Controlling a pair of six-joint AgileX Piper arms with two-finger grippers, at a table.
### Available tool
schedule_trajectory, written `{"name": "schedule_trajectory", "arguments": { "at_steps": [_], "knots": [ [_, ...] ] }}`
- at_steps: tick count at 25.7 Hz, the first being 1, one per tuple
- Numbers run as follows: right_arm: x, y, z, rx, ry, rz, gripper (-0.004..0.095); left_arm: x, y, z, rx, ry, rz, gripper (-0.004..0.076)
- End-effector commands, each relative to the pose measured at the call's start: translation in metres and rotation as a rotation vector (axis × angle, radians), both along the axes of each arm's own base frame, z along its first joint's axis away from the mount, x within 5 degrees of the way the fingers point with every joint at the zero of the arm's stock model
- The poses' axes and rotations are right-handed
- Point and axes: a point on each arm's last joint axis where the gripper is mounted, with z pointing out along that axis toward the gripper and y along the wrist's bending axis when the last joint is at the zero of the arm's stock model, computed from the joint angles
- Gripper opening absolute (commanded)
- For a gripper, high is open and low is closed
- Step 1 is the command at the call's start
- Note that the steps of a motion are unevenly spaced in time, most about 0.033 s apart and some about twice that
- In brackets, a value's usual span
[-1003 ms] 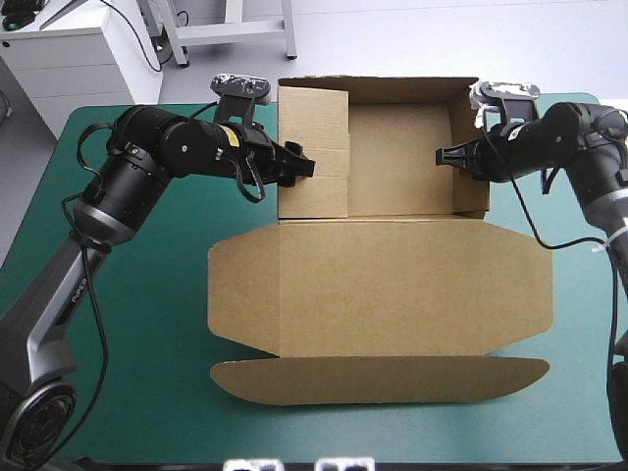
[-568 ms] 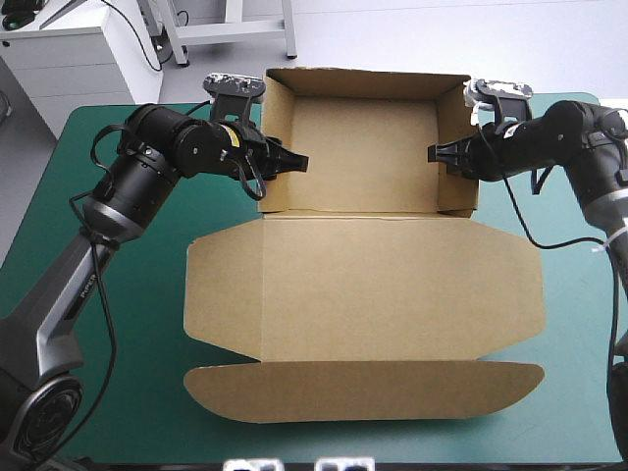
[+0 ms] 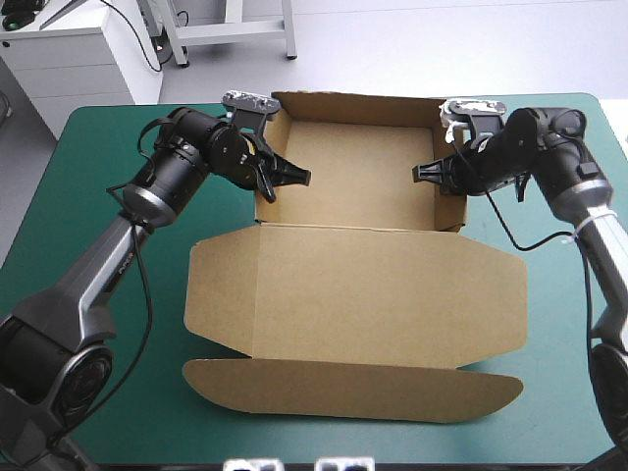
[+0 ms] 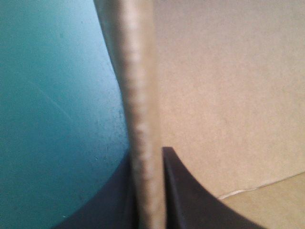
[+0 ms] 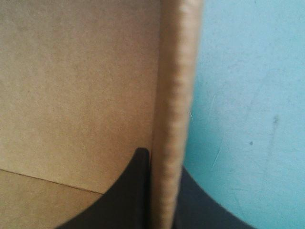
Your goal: Fold the box
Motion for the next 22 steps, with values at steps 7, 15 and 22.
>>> {"name": "schedule_trajectory", "arguments": {
  "at_steps": [7,15,22],
  "knots": [
    [0.027,0.018,-0.056,-0.023,0.222,0.07,-0.0014,0.022,-0.033,-0.056,0.028,0.135,-0.167,-0.0008],
    [0.035,0.016,-0.071,-0.066,0.25,0.062,-0.0014,0.027,-0.036,-0.082,0.083,0.225,-0.178,-0.0008],
    [0.033,0.015,-0.072,-0.084,0.265,0.071,-0.0014,0.027,-0.035,-0.083,0.104,0.222,-0.203,-0.0001]
  ]
}}
